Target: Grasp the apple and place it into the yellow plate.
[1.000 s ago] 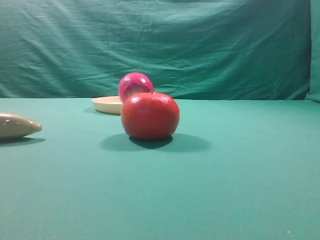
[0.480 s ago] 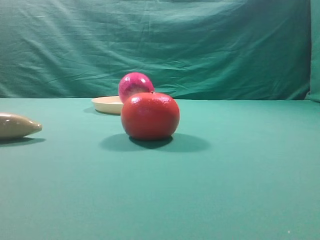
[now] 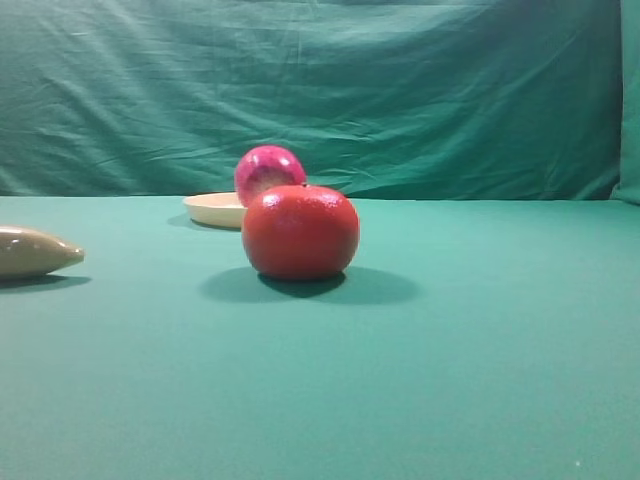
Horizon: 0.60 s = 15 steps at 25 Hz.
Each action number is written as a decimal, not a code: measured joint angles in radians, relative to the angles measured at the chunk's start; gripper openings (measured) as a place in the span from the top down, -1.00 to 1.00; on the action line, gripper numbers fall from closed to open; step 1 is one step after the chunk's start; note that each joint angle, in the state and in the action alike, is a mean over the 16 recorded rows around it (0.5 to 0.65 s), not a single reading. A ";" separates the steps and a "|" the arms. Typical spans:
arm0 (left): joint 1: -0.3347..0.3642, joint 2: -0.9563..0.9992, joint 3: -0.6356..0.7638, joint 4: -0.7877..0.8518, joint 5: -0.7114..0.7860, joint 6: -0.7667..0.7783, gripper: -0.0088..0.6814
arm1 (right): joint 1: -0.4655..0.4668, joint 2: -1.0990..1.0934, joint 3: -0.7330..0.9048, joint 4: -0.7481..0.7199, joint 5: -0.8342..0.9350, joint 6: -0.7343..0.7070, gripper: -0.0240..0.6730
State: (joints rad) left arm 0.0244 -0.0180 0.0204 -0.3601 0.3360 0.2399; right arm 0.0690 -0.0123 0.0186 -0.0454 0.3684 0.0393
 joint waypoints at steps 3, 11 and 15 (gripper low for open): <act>0.000 0.000 0.000 0.000 0.000 0.000 0.52 | -0.001 0.000 0.007 0.000 -0.003 0.000 0.93; 0.000 0.000 0.000 0.000 0.000 0.000 0.52 | -0.001 0.000 0.007 0.000 0.000 0.000 0.93; 0.000 0.000 0.000 0.000 0.000 0.000 0.52 | -0.001 0.000 0.007 0.000 0.000 0.000 0.93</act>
State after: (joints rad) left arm 0.0244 -0.0180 0.0204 -0.3601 0.3360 0.2399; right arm 0.0675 -0.0125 0.0260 -0.0454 0.3682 0.0391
